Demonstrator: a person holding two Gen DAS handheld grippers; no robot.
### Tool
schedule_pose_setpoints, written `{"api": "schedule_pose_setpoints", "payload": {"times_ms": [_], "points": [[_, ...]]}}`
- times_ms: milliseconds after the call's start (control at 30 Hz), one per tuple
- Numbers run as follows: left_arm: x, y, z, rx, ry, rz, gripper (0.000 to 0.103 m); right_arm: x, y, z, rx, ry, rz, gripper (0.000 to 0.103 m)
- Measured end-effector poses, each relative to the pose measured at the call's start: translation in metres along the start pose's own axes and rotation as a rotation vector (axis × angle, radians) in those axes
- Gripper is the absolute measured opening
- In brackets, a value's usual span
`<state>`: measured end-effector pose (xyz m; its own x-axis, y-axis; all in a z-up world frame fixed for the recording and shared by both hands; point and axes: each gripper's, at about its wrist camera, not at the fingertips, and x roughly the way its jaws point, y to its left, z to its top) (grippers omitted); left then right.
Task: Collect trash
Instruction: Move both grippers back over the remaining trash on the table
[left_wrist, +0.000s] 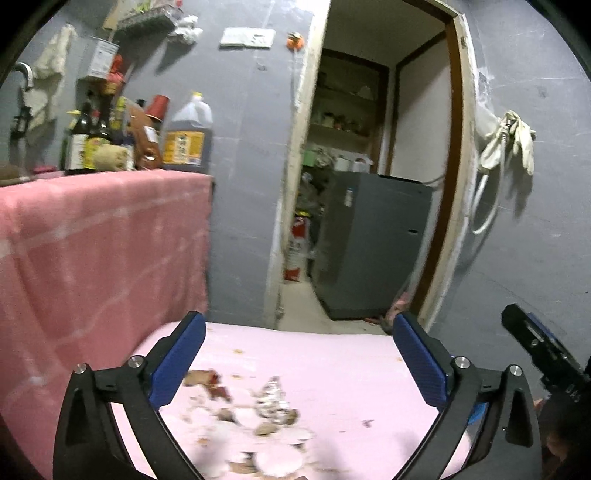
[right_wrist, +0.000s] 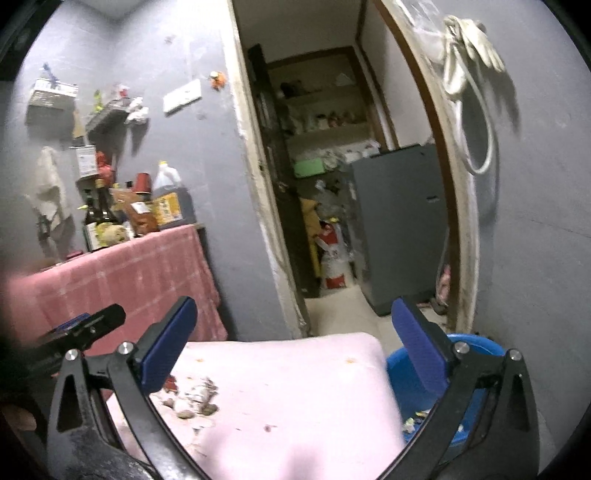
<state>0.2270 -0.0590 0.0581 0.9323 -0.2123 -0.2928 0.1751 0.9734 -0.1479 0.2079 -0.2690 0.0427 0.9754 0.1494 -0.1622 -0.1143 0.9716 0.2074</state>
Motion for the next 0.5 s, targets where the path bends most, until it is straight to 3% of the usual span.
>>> {"api": "schedule_pose_setpoints", "payload": {"times_ms": [500], "points": [[-0.037, 0.071, -0.024, -0.029, -0.065, 0.150, 0.102, 0.003, 0.070, -0.025, -0.132, -0.067, 0.103, 0.103]]}}
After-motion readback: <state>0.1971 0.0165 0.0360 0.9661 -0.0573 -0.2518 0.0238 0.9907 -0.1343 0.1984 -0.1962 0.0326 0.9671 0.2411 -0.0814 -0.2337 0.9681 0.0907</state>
